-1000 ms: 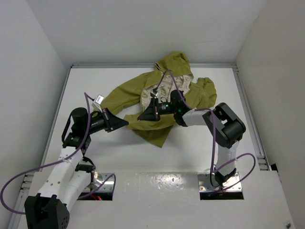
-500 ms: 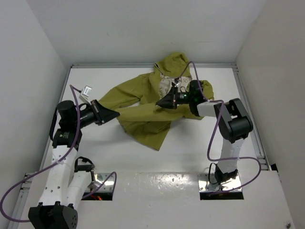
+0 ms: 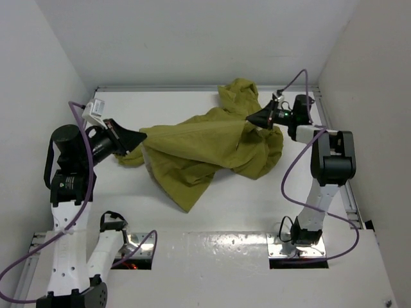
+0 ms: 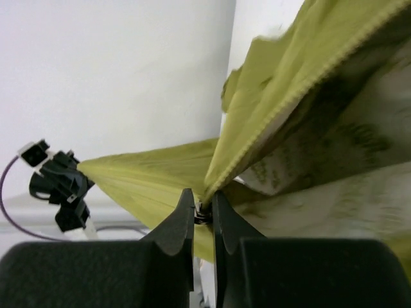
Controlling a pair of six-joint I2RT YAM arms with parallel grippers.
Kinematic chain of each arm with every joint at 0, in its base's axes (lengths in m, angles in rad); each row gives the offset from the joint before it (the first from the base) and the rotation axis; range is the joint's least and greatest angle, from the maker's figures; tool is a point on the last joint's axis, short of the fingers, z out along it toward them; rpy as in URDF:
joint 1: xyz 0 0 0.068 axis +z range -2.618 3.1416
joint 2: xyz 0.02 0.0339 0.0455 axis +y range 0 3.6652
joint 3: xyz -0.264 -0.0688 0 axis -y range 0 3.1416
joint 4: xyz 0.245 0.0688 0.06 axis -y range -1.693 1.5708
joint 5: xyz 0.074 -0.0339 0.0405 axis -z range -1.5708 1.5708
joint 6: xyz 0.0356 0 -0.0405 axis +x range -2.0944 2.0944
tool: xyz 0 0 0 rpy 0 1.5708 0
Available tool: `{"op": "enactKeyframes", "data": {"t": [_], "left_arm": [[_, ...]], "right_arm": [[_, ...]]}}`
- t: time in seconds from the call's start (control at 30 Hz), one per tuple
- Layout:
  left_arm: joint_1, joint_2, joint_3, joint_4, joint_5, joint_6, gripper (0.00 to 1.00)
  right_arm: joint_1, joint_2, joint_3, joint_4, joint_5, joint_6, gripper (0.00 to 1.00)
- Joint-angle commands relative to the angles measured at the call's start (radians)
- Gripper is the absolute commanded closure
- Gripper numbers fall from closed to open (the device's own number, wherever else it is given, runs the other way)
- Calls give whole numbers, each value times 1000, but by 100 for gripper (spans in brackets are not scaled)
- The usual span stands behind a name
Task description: Zip up the jacket
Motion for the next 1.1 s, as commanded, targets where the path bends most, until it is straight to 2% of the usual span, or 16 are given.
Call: {"op": "enactKeyframes", "data": {"t": [0.0,0.17,0.33,0.5,0.67,0.87,0.9,0.93,0.97,1.0,1.03,1.07], "left_arm": [[41,-52,111,21,-162,50,100],[51,-29,188,21,-254,107,100],[51,-11,201,11,-310,127,100],[51,11,213,11,-375,150,100],[51,69,204,34,-414,173,100],[51,282,253,181,-373,194,100],[51,307,268,182,-363,195,98],[51,331,304,182,-347,204,86],[51,377,325,182,-322,224,55],[51,396,349,139,-322,224,42],[51,413,390,117,-322,239,23],[42,427,415,93,-322,272,0]], "right_arm": [[-157,1,41,-50,107,-104,100],[-292,-7,47,-63,104,-126,100],[-396,-16,57,-81,104,-146,100],[-448,-17,77,-128,113,-187,100],[-438,-39,90,-123,122,-179,100],[-358,-103,212,-190,147,-231,100],[-346,-111,225,-255,144,-256,93],[-346,-120,235,-280,141,-282,79],[-343,-138,243,-296,133,-290,46],[-347,-160,249,-328,101,-313,32],[-349,-183,249,-354,90,-326,23],[-352,-198,252,-385,72,-340,5]]}}
